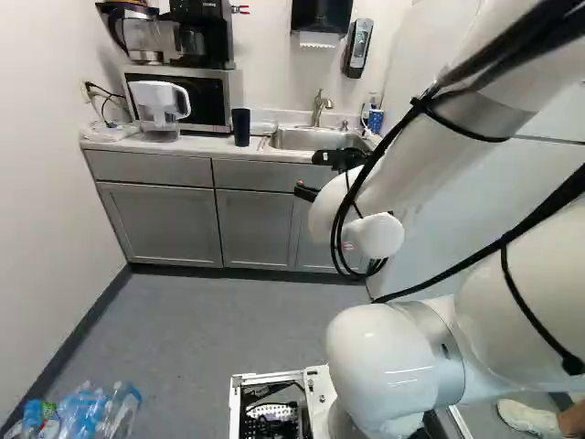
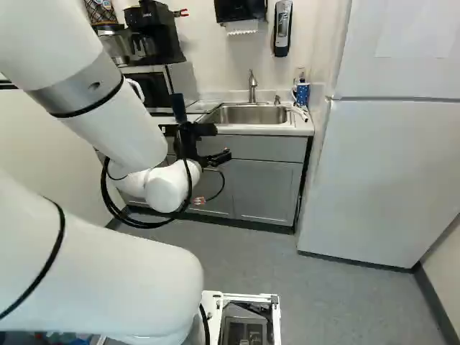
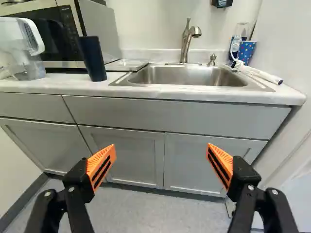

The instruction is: Rinse the cup and place it in the tray

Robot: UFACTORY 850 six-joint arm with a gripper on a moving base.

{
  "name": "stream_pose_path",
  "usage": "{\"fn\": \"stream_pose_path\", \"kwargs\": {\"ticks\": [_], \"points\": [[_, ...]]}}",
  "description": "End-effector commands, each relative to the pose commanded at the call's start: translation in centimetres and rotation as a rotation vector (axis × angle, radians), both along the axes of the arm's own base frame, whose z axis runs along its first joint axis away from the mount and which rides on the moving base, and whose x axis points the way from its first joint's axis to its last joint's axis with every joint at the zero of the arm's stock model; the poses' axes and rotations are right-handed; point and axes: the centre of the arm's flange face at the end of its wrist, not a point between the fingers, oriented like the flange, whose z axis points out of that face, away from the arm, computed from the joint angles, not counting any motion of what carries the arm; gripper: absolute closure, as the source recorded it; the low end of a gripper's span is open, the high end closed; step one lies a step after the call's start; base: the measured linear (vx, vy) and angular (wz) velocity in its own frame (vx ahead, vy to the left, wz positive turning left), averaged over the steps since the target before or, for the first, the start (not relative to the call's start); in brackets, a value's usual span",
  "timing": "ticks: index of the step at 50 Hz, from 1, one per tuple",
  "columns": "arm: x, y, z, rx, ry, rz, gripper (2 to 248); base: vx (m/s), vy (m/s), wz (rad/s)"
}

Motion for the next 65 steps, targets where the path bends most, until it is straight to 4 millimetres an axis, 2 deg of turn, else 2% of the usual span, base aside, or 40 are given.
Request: {"fn": "stream_pose_path", "kwargs": {"ticks": [65], "points": [[4.4,0.0,6.7,-0.001,-0.156,0.0,3,0.0,0.0,0.0]]}}
